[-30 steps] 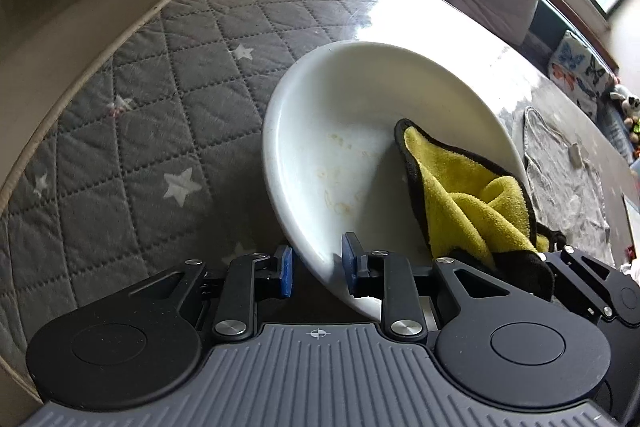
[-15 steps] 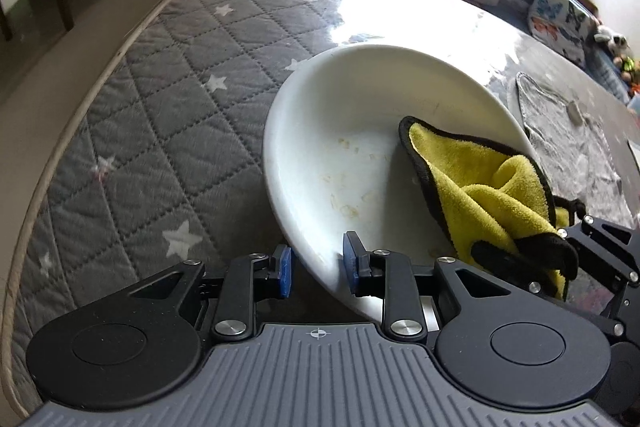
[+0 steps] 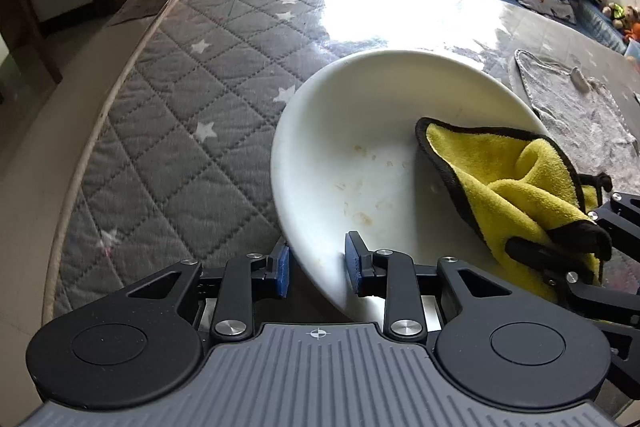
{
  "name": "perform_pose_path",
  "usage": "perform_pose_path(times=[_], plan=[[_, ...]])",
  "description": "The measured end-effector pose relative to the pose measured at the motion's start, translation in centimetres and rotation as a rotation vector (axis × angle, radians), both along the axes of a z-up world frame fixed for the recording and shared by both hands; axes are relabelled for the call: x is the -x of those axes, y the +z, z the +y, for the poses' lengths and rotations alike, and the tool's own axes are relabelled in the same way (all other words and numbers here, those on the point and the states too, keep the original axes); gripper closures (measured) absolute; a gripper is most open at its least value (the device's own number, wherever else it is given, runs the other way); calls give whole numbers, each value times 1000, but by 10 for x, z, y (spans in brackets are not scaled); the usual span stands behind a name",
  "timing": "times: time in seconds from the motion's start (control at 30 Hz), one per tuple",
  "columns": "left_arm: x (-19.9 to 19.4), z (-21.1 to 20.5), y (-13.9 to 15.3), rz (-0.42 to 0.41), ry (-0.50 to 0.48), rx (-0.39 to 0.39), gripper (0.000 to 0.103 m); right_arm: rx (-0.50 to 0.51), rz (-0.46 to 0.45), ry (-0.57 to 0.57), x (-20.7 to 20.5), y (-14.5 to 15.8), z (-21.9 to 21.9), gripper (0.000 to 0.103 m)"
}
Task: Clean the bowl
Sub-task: 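Scrub the bowl interior with the yellow cloth while the left gripper holds the rim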
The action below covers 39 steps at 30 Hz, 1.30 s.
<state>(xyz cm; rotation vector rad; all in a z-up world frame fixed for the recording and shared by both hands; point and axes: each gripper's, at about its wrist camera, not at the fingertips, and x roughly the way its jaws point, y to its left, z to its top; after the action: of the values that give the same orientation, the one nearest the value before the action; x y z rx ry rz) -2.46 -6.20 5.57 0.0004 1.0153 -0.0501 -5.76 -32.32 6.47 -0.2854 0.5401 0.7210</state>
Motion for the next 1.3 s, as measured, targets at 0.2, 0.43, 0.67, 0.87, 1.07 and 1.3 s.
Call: perform_pose_path(times=[0.2,0.43,0.67,0.87,1.07,1.3], plan=[[-1,0,-3,-11,-5,-15,73,8,-10,-25,-2,0,-3,81],[-1,-6,-4,-20,16,-18,72,-10,5,-47,2,-2,-4,81],[-4,-9,-4,-18,28,-15,72,-43,34,-39,3,-1,0,81],[-5,-10,-7,-13,28,-5,69,-75,59,-13,6,2,7,81],[-5,-10,-8,-12,27,-1,69,-92,65,17,8,4,19,81],[-5,-9,-9,-14,25,3,69,-91,54,48,10,8,29,81]])
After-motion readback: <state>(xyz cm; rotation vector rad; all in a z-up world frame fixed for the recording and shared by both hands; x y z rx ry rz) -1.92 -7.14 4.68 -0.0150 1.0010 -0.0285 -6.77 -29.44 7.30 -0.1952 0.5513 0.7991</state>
